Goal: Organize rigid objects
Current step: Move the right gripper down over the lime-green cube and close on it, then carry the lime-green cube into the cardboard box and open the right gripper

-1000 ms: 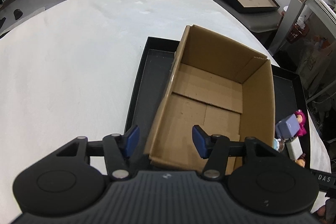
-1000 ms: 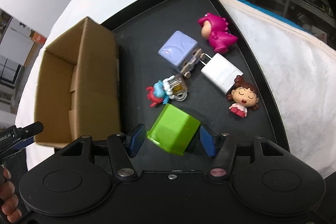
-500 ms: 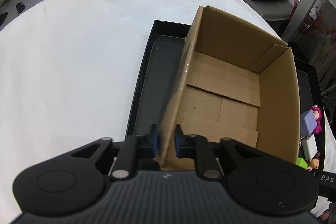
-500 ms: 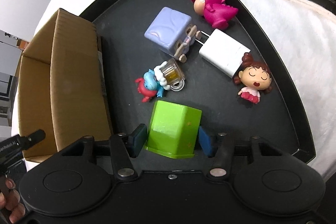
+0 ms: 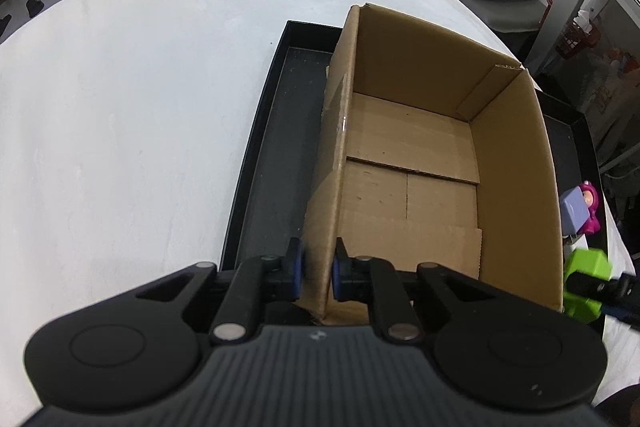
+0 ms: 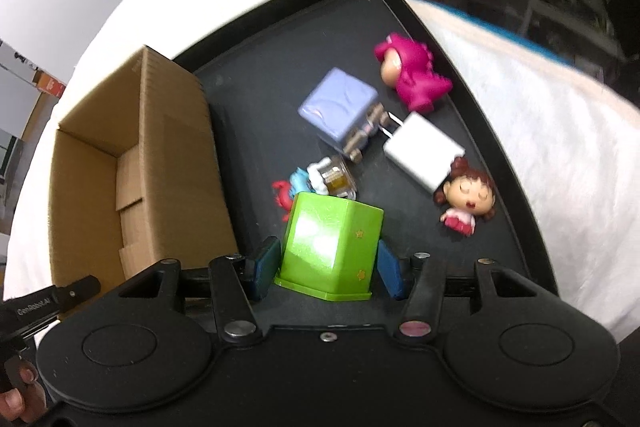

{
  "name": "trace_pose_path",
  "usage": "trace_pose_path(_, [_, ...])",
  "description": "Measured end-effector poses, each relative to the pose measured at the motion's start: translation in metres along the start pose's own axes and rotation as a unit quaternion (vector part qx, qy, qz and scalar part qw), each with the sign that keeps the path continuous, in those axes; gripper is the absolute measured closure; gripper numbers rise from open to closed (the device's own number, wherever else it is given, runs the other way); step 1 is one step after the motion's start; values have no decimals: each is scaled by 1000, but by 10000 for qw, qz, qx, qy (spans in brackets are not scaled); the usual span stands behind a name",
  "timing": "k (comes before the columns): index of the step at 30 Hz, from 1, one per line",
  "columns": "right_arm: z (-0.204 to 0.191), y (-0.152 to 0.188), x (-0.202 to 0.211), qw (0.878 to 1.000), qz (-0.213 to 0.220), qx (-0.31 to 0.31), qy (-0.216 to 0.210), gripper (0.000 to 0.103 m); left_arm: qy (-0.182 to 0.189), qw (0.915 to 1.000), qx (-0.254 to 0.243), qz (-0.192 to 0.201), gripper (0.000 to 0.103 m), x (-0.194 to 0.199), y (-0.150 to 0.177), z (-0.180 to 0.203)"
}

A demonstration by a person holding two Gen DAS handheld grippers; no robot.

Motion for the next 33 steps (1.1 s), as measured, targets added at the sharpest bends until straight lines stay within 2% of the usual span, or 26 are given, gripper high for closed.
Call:
trace_pose_path(15, [-46, -18, 35, 9932, 683, 942, 23, 51, 133, 9999, 25, 61, 89, -6, -1, 4])
trace_pose_path(30, [-101, -34, 58, 9802, 1173, 1594, -27, 51, 427, 9990, 105, -5, 87, -9, 1, 0])
trace_pose_path(33, [-114, -36, 58, 9776, 1200, 1730, -43, 51, 592, 9980, 195, -93, 87, -9, 2, -1])
Point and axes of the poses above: each gripper's, at about its wrist camera, not at the fingertips, and x roughly against the way its jaws point, z to its right, y to its underside, the point moved 8 cm from there along -x, roughly the way its jaws point, and after that the axes turned 5 degrees about z, right-handed, at the moved point
